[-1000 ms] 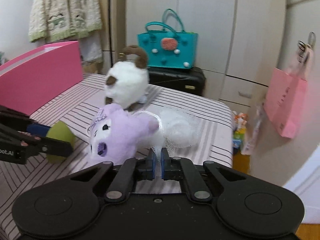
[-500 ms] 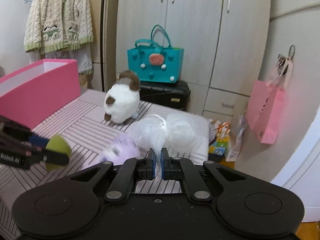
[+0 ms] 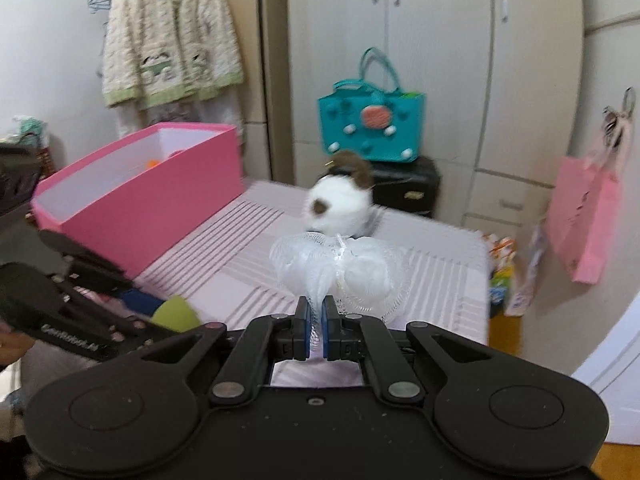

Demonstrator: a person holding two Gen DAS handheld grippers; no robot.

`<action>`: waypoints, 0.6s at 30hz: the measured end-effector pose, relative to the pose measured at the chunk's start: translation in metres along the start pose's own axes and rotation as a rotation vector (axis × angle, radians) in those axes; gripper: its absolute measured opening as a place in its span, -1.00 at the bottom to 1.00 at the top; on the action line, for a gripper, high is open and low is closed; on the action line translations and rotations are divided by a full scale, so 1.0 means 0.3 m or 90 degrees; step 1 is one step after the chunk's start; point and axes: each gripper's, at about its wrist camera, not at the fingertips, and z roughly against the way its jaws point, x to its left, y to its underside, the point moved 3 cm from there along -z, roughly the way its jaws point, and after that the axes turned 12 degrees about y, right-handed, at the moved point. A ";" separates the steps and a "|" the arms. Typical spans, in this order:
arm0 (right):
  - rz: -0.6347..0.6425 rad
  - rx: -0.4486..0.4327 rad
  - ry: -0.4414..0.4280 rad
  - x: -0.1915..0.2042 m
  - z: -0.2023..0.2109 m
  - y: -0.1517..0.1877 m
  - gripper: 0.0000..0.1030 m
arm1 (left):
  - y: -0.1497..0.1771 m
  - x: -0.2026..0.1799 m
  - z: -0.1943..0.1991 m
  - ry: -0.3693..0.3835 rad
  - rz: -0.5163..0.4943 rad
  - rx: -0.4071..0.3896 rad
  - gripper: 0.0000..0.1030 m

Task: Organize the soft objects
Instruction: 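Lift the green sponge with the left tool while the right tool grasps the white mesh puff, then carry the sponge with the left tool while the right tool carries the puff over the box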

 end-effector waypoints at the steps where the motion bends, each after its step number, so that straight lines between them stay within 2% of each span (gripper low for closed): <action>1: 0.003 0.007 -0.009 0.016 0.003 0.003 -0.88 | 0.003 0.001 0.007 0.004 0.001 0.005 -0.30; 9: 0.026 0.030 -0.061 0.116 0.064 0.001 -0.88 | 0.021 -0.011 0.087 0.026 -0.008 0.040 -0.30; 18: 0.050 0.050 -0.101 0.220 0.114 -0.006 -0.88 | 0.046 -0.025 0.172 0.015 -0.034 0.064 -0.30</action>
